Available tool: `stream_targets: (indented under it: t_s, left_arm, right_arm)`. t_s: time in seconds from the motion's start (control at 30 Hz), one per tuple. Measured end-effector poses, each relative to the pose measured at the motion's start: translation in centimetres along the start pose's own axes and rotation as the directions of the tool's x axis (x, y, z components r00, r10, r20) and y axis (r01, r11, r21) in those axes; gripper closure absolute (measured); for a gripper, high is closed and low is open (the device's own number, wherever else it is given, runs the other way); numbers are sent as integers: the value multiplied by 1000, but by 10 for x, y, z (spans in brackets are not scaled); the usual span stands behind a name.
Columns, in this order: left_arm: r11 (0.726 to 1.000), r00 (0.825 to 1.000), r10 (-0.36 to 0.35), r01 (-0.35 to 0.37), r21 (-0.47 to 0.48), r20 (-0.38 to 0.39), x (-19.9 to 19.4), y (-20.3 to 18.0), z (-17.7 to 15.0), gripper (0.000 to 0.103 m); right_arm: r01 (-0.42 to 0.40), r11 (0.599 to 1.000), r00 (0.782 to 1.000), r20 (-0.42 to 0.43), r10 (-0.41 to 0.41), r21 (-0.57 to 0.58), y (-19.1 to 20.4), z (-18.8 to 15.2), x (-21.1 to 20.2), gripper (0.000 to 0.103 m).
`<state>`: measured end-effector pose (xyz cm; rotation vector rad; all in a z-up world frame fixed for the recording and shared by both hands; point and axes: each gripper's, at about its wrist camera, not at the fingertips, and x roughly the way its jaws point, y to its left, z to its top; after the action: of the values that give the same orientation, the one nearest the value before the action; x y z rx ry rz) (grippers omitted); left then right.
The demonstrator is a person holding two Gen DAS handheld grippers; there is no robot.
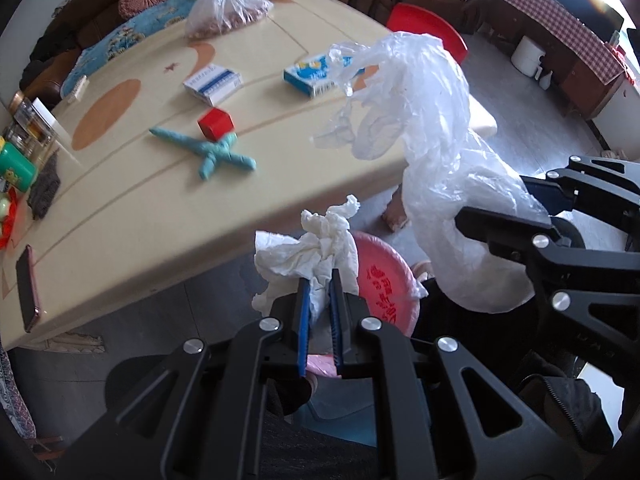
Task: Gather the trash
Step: 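Lift the tissue with the left gripper while the right carries the plastic bag toward the bin, then open both grippers over the pink bin, dropping the tissue and plastic bag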
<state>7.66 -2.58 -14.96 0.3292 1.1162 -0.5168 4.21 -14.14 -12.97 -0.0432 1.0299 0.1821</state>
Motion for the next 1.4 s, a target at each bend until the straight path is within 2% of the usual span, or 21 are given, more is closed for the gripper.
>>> stream_targets:
  t_s: [0.4, 0.67, 0.93, 1.23, 1.4]
  left_arm:
    - [999, 997, -29, 30, 10, -76, 43, -1, -25, 93]
    - [998, 990, -58, 58, -5, -132, 71, 2, -38, 93]
    - [996, 978, -86, 83, -23, -190, 100, 4, -45, 93]
    - [993, 959, -116, 104, -59, -260, 147, 11, -43, 93]
    - [990, 938, -133, 107, -96, -320, 177, 13, -51, 93]
  right_arm:
    - [-17, 1000, 993, -115, 14, -20, 3, -27, 35, 77]
    - [-57, 998, 977, -206, 49, -32, 6, -48, 64, 77]
    - [-89, 996, 949, -305, 77, -26, 7, -65, 98, 77]
    - [-100, 995, 915, -393, 90, -7, 2, -70, 150, 77]
    - [-103, 995, 893, -439, 96, 9, -2, -72, 175, 77]
